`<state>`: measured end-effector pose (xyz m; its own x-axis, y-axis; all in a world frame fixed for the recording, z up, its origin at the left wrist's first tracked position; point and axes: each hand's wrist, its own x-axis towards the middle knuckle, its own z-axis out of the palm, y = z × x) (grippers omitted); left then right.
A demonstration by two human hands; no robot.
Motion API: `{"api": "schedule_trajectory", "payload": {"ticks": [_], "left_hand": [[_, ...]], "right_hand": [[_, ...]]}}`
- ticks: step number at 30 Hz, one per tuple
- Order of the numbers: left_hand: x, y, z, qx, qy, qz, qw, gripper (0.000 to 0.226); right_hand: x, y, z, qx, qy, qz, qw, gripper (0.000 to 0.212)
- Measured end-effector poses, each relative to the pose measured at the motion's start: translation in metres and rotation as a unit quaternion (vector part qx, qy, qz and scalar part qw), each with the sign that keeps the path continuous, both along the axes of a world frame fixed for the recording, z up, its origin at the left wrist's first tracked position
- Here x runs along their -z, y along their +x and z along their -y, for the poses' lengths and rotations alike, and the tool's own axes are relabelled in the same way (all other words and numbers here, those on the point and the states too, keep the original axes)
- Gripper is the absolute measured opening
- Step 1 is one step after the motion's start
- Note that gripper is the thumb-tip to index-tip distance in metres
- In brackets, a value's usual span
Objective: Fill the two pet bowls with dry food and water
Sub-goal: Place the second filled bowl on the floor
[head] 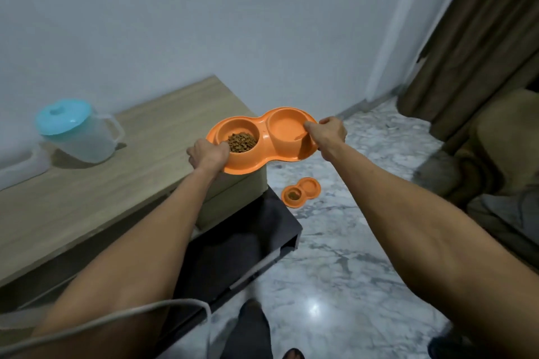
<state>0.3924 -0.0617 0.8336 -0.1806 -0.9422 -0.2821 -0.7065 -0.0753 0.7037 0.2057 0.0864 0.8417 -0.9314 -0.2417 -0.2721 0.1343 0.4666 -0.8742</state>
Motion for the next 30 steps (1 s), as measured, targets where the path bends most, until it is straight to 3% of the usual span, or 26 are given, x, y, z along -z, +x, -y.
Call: {"api": "schedule_trajectory", "payload": {"ticks": [4,12,23,30], "left_hand": [[0.0,-0.082,-0.017,0.037,-0.006,-0.014,0.999,0.044],[0.022,-0.251,-0.017,0.07,0.019,-0.041,0.997,0.039],[0.061,-0.426,-0.002,0.078,0.04,-0.018,0.996,0.035],[0.144,-0.517,0.018,0.025,0.035,-0.003,0.999,0.047]], "right_hand": [[0.003,-0.069,-0.03,0.045,0.008,-0.006,0.999,0.049],[0.009,-0.221,-0.047,0.091,0.014,-0.023,0.995,0.029],[0.049,-0.393,-0.032,0.105,0.047,0.006,0.993,0.049],[0.131,-0.507,0.005,0.046,0.073,0.033,0.996,0.057]]}}
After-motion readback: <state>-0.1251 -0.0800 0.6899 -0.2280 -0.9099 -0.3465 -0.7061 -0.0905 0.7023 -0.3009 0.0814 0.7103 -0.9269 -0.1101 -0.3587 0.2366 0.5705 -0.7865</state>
